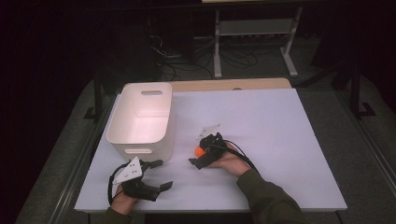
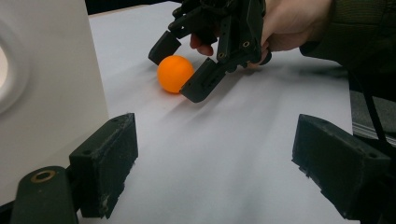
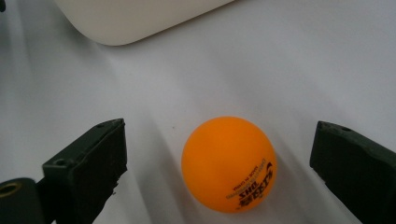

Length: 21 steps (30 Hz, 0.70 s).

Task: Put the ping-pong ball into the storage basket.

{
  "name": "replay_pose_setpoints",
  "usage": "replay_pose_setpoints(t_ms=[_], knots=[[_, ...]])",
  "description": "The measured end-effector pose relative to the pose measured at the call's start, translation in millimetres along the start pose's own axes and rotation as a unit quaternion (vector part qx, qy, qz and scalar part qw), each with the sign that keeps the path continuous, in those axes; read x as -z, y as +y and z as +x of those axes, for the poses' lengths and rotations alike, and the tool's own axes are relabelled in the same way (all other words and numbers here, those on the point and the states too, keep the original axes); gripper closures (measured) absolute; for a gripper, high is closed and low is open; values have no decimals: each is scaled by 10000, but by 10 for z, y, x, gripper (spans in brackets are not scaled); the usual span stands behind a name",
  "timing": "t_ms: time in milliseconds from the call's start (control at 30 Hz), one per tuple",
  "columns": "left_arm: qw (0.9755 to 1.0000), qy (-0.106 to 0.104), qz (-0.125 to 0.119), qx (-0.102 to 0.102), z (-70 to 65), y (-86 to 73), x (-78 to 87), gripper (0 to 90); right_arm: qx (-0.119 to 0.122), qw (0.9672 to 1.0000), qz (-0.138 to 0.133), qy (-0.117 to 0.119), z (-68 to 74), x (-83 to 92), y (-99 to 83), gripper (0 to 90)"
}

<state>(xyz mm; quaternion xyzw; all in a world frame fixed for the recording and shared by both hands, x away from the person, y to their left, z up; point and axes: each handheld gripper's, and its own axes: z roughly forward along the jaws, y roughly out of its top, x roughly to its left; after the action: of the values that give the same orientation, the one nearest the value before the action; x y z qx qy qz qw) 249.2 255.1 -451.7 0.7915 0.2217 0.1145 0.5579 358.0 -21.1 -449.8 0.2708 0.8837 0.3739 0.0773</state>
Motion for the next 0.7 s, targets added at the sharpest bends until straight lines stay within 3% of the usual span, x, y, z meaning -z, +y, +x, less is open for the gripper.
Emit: replay_pose_setpoints(t_ms=[367, 700], knots=[[10000, 0, 0, 1, 0, 0, 0, 138, -37, 9999, 18, -152, 3, 5, -10, 125], [10000, -1, 2, 0, 1, 0, 1, 138, -49, 9999, 68, -77, 4, 4, -17, 174]])
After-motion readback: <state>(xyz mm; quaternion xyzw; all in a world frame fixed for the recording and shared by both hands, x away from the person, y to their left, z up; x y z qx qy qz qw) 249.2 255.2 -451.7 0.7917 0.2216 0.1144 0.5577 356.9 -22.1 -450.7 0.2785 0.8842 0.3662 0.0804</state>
